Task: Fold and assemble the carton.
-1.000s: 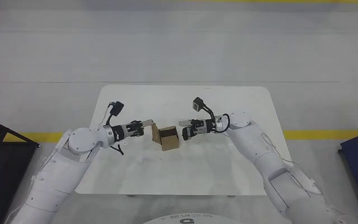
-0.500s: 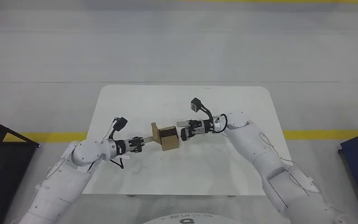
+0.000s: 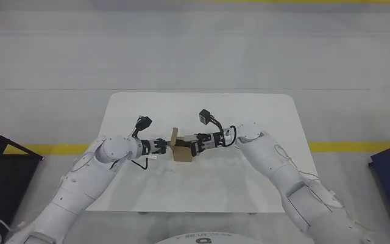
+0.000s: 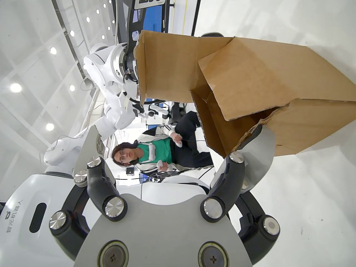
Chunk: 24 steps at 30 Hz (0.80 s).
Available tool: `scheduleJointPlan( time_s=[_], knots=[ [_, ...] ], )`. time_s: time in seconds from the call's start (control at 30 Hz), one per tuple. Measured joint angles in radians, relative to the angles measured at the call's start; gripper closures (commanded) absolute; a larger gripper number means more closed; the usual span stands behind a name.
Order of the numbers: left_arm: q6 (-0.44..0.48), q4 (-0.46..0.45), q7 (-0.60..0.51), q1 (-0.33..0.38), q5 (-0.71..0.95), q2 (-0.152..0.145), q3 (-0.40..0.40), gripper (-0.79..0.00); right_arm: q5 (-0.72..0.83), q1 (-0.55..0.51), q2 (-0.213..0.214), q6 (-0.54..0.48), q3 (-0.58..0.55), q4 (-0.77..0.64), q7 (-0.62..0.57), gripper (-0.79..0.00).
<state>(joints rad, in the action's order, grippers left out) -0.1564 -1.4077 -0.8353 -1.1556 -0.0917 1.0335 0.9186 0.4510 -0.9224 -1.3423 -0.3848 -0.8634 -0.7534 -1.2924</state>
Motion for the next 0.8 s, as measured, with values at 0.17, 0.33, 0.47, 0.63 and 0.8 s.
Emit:
scheduleJointPlan(
  time_s=[0.17,0.33,0.47,0.63,0.8],
  knots=[
    [0.009,0.023,0.006,0.017,0.006,0.007,-0.005,-0.419,0.046,0.002,0.003,-0.036,-0.023,0.023,-0.026,-0.785],
    [0.014,0.022,0.01,0.016,0.002,0.006,0.008,-0.449,0.141,-0.032,0.025,-0.108,-0.097,0.008,-0.038,-0.785],
    [0.013,0.011,0.013,0.004,-0.003,0.003,0.025,-0.453,0.182,-0.102,0.056,-0.109,-0.154,-0.115,-0.034,-0.785],
    [0.008,-0.009,0.013,-0.008,-0.006,-0.001,0.042,-0.462,0.176,-0.135,0.073,-0.108,-0.174,-0.198,-0.035,-0.785],
    [0.002,-0.026,0.019,-0.015,-0.008,-0.001,0.05,-0.459,0.157,-0.112,0.062,-0.088,-0.146,-0.169,0.006,-0.785]
  ],
)
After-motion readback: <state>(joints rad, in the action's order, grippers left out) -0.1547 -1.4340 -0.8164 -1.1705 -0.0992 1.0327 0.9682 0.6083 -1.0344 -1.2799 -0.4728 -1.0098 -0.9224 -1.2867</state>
